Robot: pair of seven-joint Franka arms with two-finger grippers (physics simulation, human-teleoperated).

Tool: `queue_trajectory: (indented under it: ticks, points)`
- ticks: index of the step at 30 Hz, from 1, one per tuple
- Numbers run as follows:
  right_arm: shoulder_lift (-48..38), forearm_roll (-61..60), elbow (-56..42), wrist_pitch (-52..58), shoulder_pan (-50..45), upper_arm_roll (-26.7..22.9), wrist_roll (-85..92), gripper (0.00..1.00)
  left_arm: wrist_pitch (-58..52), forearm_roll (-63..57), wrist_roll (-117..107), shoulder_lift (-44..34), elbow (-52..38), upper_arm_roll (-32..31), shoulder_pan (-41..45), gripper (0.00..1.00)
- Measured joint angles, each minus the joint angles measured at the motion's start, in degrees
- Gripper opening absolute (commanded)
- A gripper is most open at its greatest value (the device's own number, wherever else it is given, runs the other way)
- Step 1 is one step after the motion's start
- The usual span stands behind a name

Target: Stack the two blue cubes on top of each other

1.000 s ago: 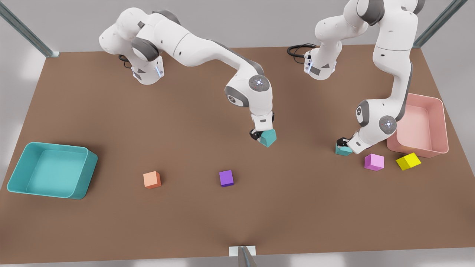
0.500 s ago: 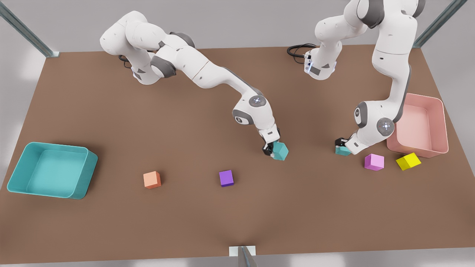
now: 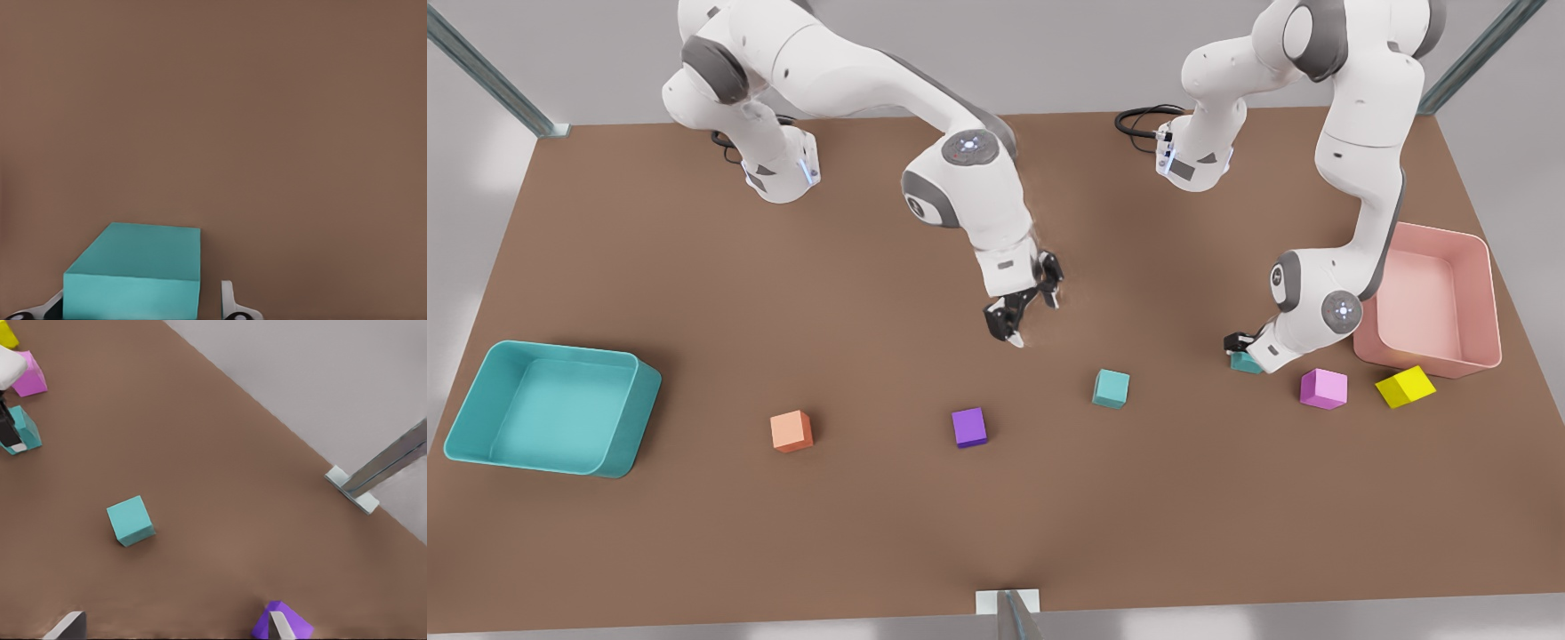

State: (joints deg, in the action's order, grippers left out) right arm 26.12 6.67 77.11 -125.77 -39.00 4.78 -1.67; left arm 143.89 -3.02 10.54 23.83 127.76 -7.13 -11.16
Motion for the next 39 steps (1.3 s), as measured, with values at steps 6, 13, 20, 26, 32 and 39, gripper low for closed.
queue_trajectory:
  ticks: [6, 13, 20, 26, 32, 39]
  points:
    - [-18.82, -7.45, 17.26, 19.56, 36.9, 0.31, -0.14, 1.0, 0.17, -0.21, -0.15, 0.19, -0.22, 0.01, -0.01, 0.72]
    - [-25.01, -10.31, 37.29, 19.02, 61.97, 0.36, -0.04, 1.0, -1.79, -0.55, -0.9, -3.76, -1.18, -0.09, 0.13, 0.64]
    - [-24.9, -10.99, 37.69, 17.12, 74.58, 0.85, -0.43, 1.0, -8.35, -0.94, -7.65, -3.57, -11.18, -10.85, 5.37, 0.64]
    - [-24.79, -10.89, 37.32, 16.21, 77.88, 6.94, -1.25, 1.0, -12.19, -3.09, -19.1, 2.53, -20.22, -11.27, 20.18, 0.64]
    - [-24.44, -7.64, 37.1, 15.99, 61.21, 7.48, -0.28, 1.0, -13.7, -7.04, -29.05, 4.73, -23.07, -11.2, 21.96, 0.64]
    - [-24.38, -5.42, 37.08, 15.67, 32.73, 7.57, 2.29, 1.0, -15.18, -10.47, -36.92, 8.01, -26.07, -11.11, 21.83, 0.64]
